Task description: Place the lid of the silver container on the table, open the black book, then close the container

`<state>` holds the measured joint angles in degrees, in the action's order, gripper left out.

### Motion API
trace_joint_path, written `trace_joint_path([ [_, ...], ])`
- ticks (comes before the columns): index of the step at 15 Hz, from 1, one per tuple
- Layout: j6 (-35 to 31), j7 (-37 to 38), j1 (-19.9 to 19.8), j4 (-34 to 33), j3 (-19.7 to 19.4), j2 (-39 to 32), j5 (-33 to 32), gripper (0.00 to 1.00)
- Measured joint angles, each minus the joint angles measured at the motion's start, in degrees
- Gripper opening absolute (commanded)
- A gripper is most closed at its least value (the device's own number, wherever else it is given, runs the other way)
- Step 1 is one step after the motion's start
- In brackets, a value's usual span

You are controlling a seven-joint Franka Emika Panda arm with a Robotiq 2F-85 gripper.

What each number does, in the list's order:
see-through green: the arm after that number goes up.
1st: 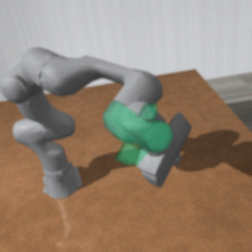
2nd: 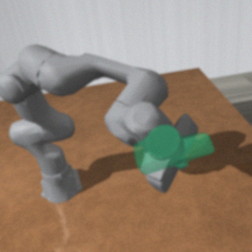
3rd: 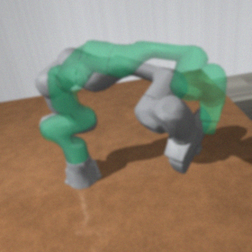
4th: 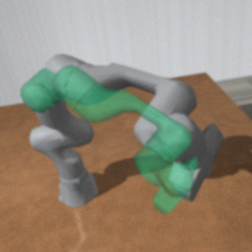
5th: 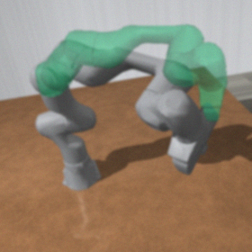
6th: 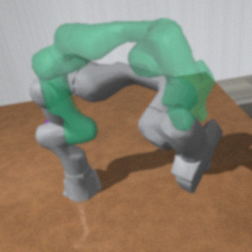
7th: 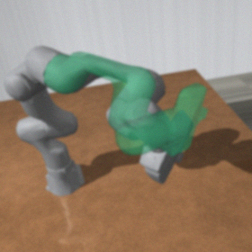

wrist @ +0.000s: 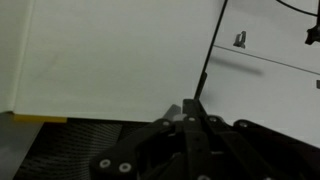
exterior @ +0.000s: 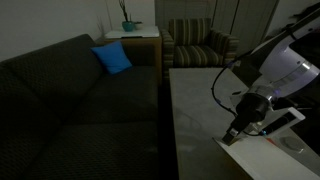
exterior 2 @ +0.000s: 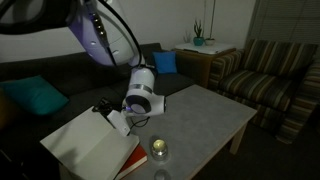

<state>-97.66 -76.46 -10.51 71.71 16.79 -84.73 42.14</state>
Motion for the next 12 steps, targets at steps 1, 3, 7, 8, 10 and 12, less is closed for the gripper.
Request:
trace_joint_path([
  [1, -1.27, -0.76, 0.59, 1.05, -0.27, -0.04, 1.02, 0.0],
  [3, -3.62, -2.61, 1.54, 3.52, -0.62, -0.1, 3.04, 0.0],
  [7, -5.94, -3.78, 2.8, 6.36, -0.9, 0.57, 5.08, 0.0],
  [8, -6.31, -3.78, 3.08, 6.61, -0.96, 0.68, 5.2, 0.0],
  [10, -6.95, -3.45, 3.43, 6.81, -1.1, 0.88, 5.2, 0.0],
  [12, -8.31, -2.65, 3.57, 7.19, -1.15, 1.32, 5.13, 0.0],
])
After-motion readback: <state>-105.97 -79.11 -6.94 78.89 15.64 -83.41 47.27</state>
